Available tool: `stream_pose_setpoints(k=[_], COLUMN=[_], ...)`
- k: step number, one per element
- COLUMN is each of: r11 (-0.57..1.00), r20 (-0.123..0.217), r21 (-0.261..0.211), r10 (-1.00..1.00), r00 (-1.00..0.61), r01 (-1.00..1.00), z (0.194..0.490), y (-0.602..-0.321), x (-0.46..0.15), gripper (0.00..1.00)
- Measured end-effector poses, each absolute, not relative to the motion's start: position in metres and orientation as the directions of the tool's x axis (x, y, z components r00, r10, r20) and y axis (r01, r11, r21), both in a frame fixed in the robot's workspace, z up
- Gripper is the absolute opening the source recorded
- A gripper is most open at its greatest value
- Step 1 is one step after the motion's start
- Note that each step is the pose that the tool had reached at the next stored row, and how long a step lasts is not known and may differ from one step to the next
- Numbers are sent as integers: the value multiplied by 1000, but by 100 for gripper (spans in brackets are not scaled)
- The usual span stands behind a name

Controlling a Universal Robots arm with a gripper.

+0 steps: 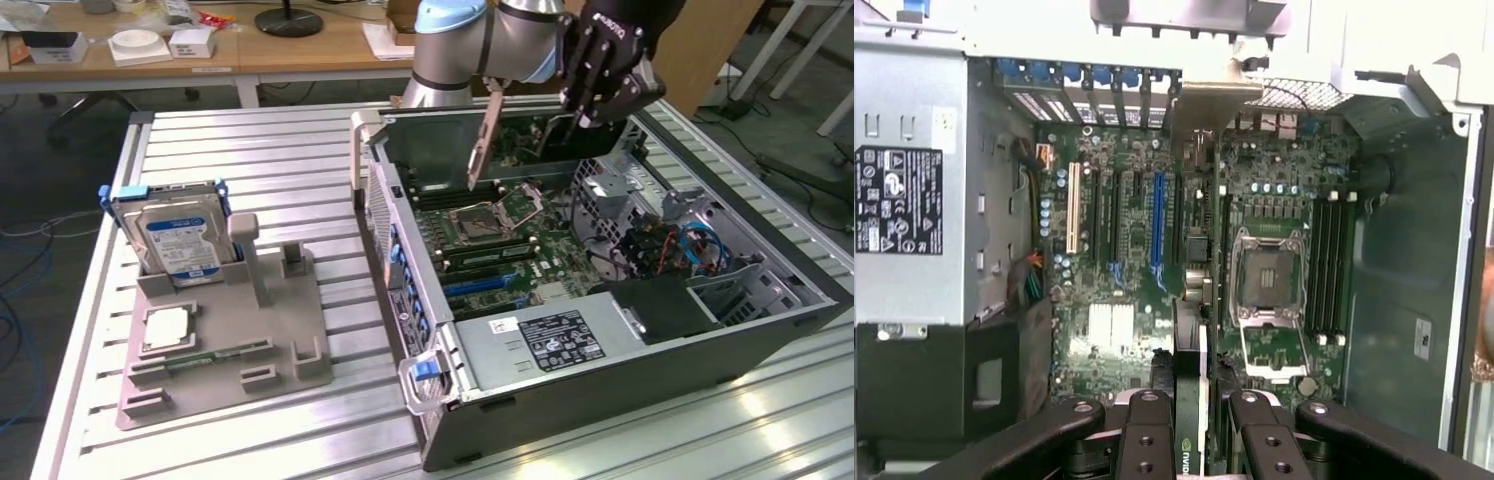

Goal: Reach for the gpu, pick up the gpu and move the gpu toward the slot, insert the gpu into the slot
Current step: 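Insert the gpu into the slot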

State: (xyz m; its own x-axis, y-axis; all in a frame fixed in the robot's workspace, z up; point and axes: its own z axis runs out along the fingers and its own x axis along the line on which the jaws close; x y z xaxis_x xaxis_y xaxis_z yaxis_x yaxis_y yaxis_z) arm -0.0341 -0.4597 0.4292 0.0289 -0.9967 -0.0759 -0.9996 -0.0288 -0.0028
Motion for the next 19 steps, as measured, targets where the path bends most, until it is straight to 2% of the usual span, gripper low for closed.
stream_pose_setpoints(k=[19], r11=[31], r20=[-74], r21=[-3], r10=[-997], r00=[-31], r01=[-1000], z=[399], y=[-460], x=[-42], gripper=[26])
